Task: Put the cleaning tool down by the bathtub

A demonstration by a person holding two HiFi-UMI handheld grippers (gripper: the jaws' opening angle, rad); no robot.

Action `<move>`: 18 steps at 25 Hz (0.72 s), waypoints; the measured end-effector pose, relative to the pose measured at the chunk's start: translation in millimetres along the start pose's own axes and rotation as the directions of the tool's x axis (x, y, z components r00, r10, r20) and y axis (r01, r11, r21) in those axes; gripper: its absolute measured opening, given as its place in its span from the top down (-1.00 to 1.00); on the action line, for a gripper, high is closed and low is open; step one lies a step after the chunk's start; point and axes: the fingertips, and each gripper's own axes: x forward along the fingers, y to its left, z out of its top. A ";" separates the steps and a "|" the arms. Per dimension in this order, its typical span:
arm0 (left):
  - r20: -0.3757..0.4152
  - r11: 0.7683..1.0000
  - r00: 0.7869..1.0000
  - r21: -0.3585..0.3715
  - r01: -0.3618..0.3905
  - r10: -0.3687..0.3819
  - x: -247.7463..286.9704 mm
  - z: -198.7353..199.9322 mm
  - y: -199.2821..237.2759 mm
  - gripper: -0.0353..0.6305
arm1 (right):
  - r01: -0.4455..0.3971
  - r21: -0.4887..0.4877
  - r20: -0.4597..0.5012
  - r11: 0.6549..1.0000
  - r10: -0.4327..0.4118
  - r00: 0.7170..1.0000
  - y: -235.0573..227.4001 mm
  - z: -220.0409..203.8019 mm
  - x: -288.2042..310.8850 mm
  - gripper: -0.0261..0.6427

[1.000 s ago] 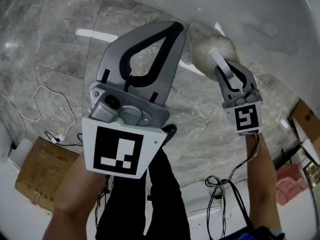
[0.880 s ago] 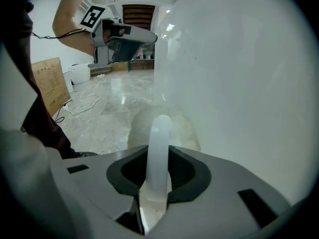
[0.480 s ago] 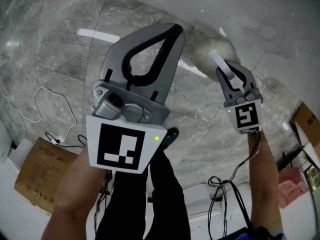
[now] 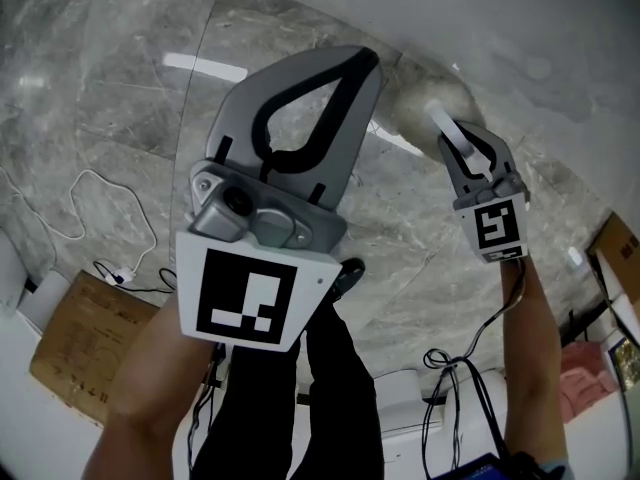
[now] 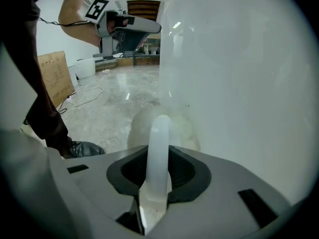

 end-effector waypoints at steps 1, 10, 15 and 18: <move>-0.002 1.000 1.000 0.001 -0.001 0.001 -0.8 -1.0 0.8 0.85 | -0.003 0.005 -0.007 1.000 0.003 1.000 0.9 -1.0 1.9 0.62; -0.009 1.000 1.000 0.007 0.001 -0.001 -3.6 -2.9 1.4 0.85 | -0.037 -0.020 -0.052 0.999 0.036 0.998 5.8 -10.4 21.2 0.62; -0.020 1.000 1.000 -0.001 -0.008 0.008 -7.2 -7.4 0.3 0.85 | -0.042 -0.041 -0.053 0.998 0.040 0.998 6.4 -13.1 28.6 0.60; -0.021 1.000 1.000 0.005 -0.009 0.009 -9.9 -7.4 1.7 0.85 | -0.023 -0.037 -0.059 0.999 0.021 0.998 2.5 -14.0 31.1 0.57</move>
